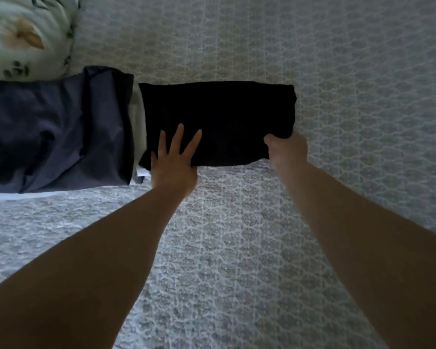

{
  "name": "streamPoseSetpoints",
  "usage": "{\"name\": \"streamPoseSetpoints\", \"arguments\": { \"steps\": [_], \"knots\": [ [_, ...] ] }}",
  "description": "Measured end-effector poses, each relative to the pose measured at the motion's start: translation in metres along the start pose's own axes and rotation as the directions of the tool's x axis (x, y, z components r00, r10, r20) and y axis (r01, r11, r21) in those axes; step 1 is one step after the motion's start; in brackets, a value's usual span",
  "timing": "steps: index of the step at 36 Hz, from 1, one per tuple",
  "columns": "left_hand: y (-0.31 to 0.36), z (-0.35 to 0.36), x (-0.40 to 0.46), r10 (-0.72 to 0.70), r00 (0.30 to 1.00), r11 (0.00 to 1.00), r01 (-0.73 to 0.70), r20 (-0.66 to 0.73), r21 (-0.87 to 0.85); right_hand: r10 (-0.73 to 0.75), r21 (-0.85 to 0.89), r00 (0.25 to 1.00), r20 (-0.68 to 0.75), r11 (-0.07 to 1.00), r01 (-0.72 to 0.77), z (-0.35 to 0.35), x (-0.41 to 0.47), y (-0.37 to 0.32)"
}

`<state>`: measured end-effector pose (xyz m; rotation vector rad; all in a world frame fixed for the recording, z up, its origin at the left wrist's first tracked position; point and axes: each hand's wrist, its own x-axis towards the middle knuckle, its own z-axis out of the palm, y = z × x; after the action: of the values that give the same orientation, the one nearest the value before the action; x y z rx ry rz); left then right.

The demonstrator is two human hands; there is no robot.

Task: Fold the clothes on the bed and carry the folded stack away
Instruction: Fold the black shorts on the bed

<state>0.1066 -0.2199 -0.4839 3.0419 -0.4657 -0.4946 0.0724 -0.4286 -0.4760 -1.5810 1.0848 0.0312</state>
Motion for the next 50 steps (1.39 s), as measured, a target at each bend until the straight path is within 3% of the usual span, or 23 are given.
{"name": "streamPoseSetpoints", "arguments": {
  "steps": [3,6,11,14,16,18,21,25,29,33,41,50],
  "knots": [
    [0.006,0.002,-0.002,0.005,0.999,0.997,-0.008,-0.039,-0.073,-0.145,-0.076,0.987,-0.07,0.987,0.14,-0.008,-0.001,-0.009],
    [0.015,0.002,-0.004,0.072,0.997,0.996,-0.075,-0.041,-0.054,-0.199,-0.184,0.972,-0.127,0.967,0.174,-0.024,0.003,-0.01],
    [0.021,0.002,-0.003,0.044,0.998,0.999,-0.045,0.054,0.014,-0.121,-0.435,0.991,0.052,0.891,0.131,-0.036,0.0,0.014],
    [0.023,-0.005,-0.002,0.076,0.996,0.991,-0.081,0.052,0.103,-0.361,-0.729,0.932,-0.022,0.644,0.232,-0.039,-0.01,0.013],
    [0.022,-0.01,-0.001,0.145,0.989,0.971,-0.15,0.039,0.189,-0.493,-0.842,0.865,0.096,0.424,0.335,-0.038,-0.015,0.011],
    [0.02,-0.012,0.001,0.172,0.983,0.963,-0.183,0.07,0.2,-0.436,-0.846,0.853,0.287,0.302,0.439,-0.033,-0.014,0.013],
    [0.02,-0.01,0.002,0.137,0.971,0.982,-0.159,0.195,0.102,-0.239,-0.8,0.867,0.438,0.337,0.497,-0.028,-0.006,0.012],
    [0.024,-0.011,0.001,0.097,0.951,0.977,-0.147,0.293,0.153,-0.261,-0.828,0.858,0.442,0.251,0.502,-0.035,-0.001,0.006],
    [0.031,-0.02,-0.013,0.183,0.971,0.944,-0.217,0.153,0.249,-0.325,-0.83,0.853,0.407,0.259,0.494,-0.049,-0.017,0.009],
    [0.058,-0.03,-0.042,0.244,0.969,0.956,-0.246,0.033,0.159,-0.424,-0.791,0.818,0.388,0.303,0.532,-0.069,-0.039,0.018],
    [0.143,-0.032,-0.103,0.287,0.958,0.933,-0.285,0.025,0.219,-0.466,-0.713,0.824,0.323,0.453,0.536,-0.143,-0.062,0.041],
    [0.301,-0.039,-0.175,0.262,0.965,0.965,-0.262,-0.01,-0.019,-0.374,-0.73,0.895,0.243,0.537,0.423,-0.316,-0.097,0.078]
  ]
}}
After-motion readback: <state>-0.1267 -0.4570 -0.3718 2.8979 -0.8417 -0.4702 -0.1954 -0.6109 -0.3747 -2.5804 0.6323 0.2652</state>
